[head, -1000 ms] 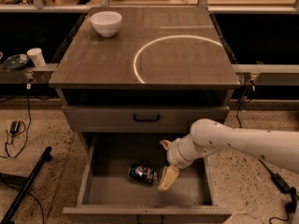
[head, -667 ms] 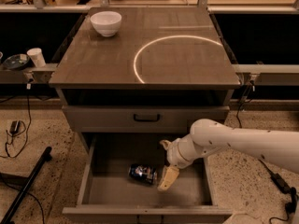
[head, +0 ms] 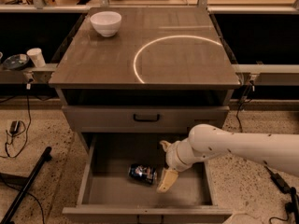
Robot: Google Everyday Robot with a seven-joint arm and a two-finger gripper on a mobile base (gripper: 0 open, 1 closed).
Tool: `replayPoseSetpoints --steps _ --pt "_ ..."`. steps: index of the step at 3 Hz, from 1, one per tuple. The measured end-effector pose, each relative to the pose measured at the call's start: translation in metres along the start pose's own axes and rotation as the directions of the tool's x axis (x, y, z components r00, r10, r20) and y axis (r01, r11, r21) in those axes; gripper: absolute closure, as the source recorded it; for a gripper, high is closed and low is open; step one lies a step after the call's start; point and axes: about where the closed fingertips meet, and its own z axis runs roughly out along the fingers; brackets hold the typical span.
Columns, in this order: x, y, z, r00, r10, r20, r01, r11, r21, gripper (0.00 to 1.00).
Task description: Pick pepsi can from middle drawer and place on counter
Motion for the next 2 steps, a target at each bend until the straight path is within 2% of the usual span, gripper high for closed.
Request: replayPoseSetpoints --steps 2 --pt "0.0007 0.001 0.0044 1.0 -0.006 0.03 0.007 0.9996 -0.028 0.0"
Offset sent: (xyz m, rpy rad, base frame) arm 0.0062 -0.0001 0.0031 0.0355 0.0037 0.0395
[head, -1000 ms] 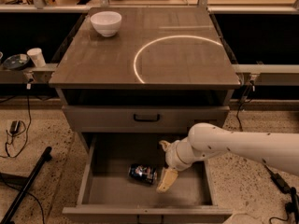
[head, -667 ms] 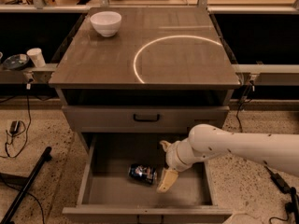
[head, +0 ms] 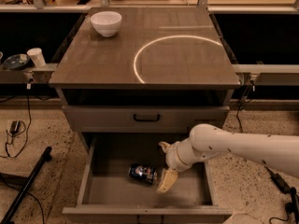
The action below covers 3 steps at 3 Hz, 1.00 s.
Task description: Pick pepsi can from middle drawer and place on counter
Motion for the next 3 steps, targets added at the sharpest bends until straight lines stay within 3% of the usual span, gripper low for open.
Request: replayPoseSetpoints --steps 3 --pt "0.014 -0.005 0.054 0.999 0.011 0.043 -0.011 0.9999 0.01 0.0"
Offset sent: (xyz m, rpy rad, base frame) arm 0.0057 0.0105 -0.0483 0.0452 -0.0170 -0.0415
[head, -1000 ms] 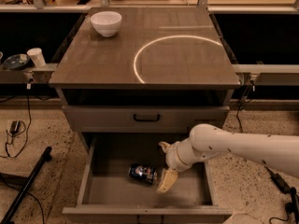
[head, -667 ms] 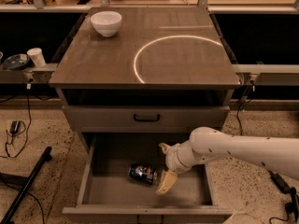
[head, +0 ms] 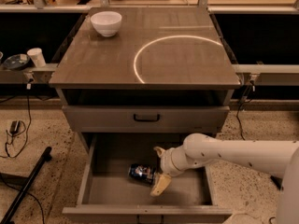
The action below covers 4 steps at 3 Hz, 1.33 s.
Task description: Pick pepsi can from middle drawer and place on counter
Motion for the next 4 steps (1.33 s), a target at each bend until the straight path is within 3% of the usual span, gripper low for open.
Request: replayPoseSetpoints --steps 1,2,3,4 --pt "-0.002 -0.017 0.035 1.0 -0.029 0.001 0.029 0.9991 -0.032 0.0" --pt "-0.001 -0.019 0.041 0.999 -0.034 0.011 0.034 0.9986 -0.041 0.0" --pt "0.003 -0.025 0.076 0.999 -0.023 0.031 0.025 0.9971 -0.072 0.0" --pt "0.009 -0.026 0.085 1.0 -0.017 0.014 0.018 0.9969 -0.077 0.0"
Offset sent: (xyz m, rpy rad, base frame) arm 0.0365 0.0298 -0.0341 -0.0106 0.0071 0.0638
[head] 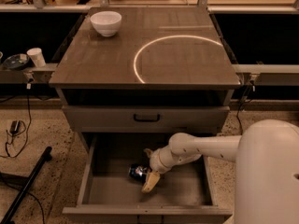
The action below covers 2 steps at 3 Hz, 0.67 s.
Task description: Pick pepsi can from middle drawer and place on counter
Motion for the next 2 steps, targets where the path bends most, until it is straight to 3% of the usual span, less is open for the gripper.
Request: replayPoseSetpoints --steps 1,2 --pt "0.0043 -0.0011 0.0055 1.0 0.005 -0.02 -0.004 0.9998 0.02 0.0" --pt "0.01 -0.0008 0.0069 0.998 0.031 -0.06 -0.026 0.9958 0.088 0.0"
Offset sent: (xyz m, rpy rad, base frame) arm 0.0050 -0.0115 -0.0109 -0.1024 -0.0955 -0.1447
